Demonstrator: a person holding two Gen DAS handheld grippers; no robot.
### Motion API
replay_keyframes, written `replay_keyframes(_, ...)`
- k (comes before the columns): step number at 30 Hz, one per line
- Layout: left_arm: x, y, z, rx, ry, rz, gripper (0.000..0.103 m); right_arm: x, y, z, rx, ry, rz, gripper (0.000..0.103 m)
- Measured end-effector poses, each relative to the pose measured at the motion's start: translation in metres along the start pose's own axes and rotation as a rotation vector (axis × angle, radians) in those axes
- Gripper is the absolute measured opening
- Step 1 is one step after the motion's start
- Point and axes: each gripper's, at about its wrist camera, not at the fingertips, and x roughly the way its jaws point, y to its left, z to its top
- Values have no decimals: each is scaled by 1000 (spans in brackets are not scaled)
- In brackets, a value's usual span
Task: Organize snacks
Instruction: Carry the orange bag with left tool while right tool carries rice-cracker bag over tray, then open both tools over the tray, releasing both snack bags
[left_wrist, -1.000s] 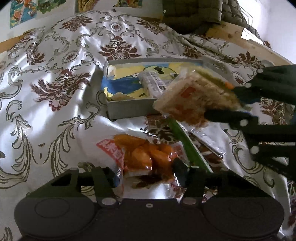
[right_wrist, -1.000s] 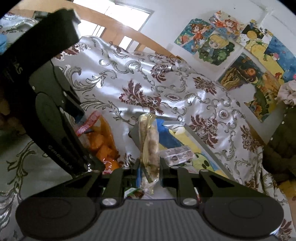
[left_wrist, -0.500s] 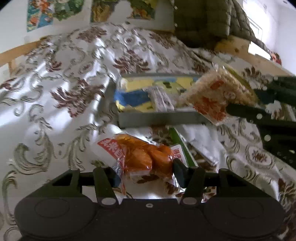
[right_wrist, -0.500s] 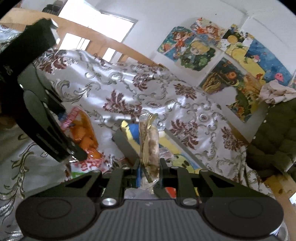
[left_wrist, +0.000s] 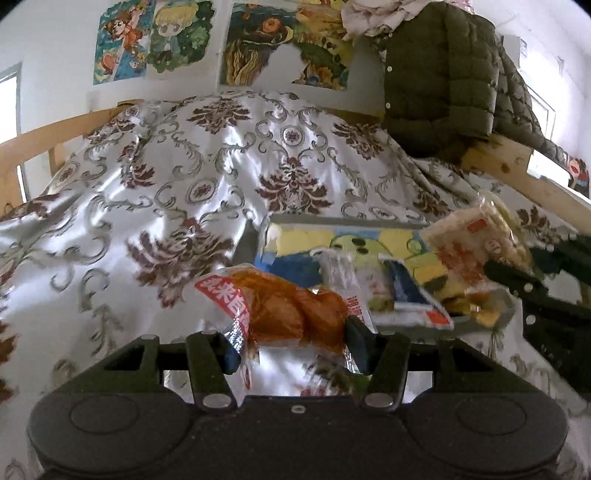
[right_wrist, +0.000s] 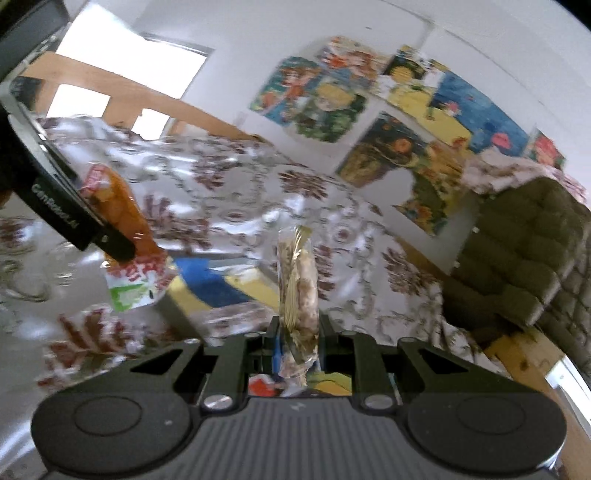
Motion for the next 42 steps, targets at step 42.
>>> replay_keyframes(42, 97, -25, 45, -199, 87, 44, 85, 68, -41, -19, 334, 178, 65, 56)
